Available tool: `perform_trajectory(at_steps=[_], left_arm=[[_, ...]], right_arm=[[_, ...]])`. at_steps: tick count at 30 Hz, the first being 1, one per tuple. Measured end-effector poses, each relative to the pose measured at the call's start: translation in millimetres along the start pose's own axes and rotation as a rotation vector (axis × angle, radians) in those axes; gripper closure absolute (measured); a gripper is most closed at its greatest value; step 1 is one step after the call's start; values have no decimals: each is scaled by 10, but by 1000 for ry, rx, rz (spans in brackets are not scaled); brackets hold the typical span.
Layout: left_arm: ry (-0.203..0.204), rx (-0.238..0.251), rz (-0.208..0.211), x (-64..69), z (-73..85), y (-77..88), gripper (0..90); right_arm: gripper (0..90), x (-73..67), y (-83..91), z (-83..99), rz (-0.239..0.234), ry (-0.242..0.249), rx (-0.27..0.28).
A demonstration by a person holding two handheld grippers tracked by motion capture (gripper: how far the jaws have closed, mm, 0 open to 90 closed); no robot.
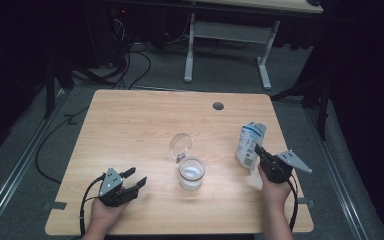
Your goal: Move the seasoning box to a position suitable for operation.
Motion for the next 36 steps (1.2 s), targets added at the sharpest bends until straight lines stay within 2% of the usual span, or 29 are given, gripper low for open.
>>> perform_trajectory(at_steps=[18, 36], left_arm=[[4, 15, 4, -4, -2, 22, 435], [3, 23, 3, -1, -3, 27, 434]], right_arm=[[893, -37, 130, 81, 14, 27, -12], [832, -51, 128, 99, 27, 29, -18]])
Point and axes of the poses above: each handheld gripper's, and its own axes: y roughly backward along the jaws, z roughly out of its underside, x roughly to its right, the point moved 3 cm from there along -y, roughly forward along the jaws, and after that the axes turned 5 degrees about x, right-handed, at the moved point
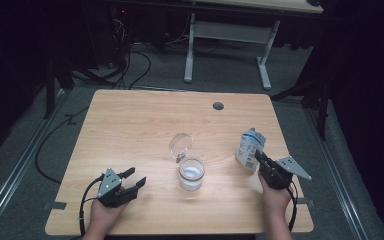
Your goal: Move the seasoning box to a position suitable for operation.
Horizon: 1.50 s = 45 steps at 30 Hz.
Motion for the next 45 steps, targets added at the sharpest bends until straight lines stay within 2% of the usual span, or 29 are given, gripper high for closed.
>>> perform_trajectory(at_steps=[7, 10, 21, 24, 29, 35, 45], left_arm=[[-3, 0, 1, 2, 0, 1, 434], [-5, -2, 1, 4, 0, 2, 434], [-4, 0, 2, 3, 0, 5, 434], [-6, -2, 2, 5, 0, 5, 434], [-7, -1, 3, 8, 0, 3, 435], [-13, -13, 2, 19, 3, -3, 437], [-21, -16, -2, 25, 3, -2, 439]], right_arm=[[767, -6, -7, 0, 4, -7, 0], [701, -14, -10, -9, 2, -16, 1], [586, -48, -35, -12, 8, -11, -17], [543, -41, -46, -10, 11, -30, -23], [476, -53, -51, -20, 29, -17, -24], [451, -78, -34, -16, 43, 4, -50], [456, -92, 73, -4, 55, 2, -73]])
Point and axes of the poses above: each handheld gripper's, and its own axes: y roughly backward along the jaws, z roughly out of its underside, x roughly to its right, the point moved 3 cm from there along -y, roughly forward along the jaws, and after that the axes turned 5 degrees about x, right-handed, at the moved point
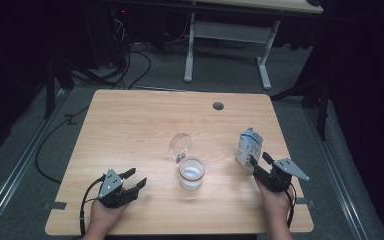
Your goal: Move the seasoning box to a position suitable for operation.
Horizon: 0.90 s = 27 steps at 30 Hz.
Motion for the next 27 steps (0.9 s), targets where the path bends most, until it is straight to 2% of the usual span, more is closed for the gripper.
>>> perform_trajectory(at_steps=[12, 15, 18, 24, 27], left_arm=[[-1, -8, 6, 3, 2, -12, 447], [-6, -18, 7, 9, 4, -22, 458], [-7, -20, 7, 10, 4, -24, 462], [-1, -16, 8, 6, 1, -24, 469], [3, -22, 11, 2, 3, -30, 473]], right_arm=[[486, -75, 180, 112, 1, 15, -32], [500, -128, 242, 152, 5, 35, -50], [508, -157, 263, 176, 3, 31, -60], [533, -270, 284, 274, -6, 46, -94], [574, -384, 278, 341, -36, 73, -120]])
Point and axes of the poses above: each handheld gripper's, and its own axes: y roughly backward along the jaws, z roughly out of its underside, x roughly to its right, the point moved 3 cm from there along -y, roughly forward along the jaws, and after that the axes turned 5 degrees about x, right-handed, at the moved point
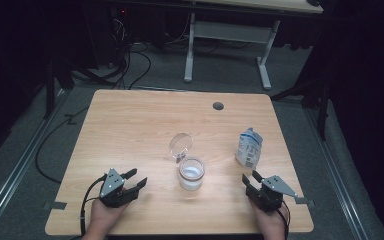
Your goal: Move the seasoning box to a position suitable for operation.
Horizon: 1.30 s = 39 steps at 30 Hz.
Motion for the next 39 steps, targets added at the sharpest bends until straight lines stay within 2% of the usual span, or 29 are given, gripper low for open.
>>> perform_trajectory(at_steps=[5, 7, 9, 14, 21, 23, 24, 27, 30, 33, 35, 37, 39], left_arm=[[0, -5, 4, -1, 0, 0, 485], [1, -3, 4, -2, 0, 1, 488], [3, -3, 5, -2, 1, 1, 490], [13, 4, -5, -17, 0, 9, 495], [17, -12, -13, -23, 0, -10, 519], [29, -16, -13, -34, -1, -18, 529], [50, -27, -15, -52, -3, -30, 537], [60, -32, -17, -60, -5, -43, 591], [77, -67, -38, -48, -12, -68, 623], [143, -57, -30, -34, -38, -90, 683], [172, -57, -33, -17, -70, -119, 770], [175, -54, -33, 25, -117, -162, 835], [174, -50, -28, 51, -144, -186, 880]], right_arm=[[593, -118, -36, 21, -33, 20, -18], [604, -221, -53, 15, -60, 39, -19], [615, -258, -59, 12, -72, 45, -20], [643, -451, -139, -35, -127, 86, -14], [659, -553, -251, -88, -166, 93, -13], [664, -573, -289, -110, -178, 90, -10], [672, -602, -327, -129, -192, 91, -7], [680, -638, -364, -147, -205, 99, -9], [714, -728, -408, -166, -230, 129, -14], [763, -794, -422, -150, -242, 153, -23], [807, -829, -427, -148, -254, 160, -24], [900, -862, -425, -162, -259, 166, -21], [900, -874, -421, -174, -265, 162, -16]])
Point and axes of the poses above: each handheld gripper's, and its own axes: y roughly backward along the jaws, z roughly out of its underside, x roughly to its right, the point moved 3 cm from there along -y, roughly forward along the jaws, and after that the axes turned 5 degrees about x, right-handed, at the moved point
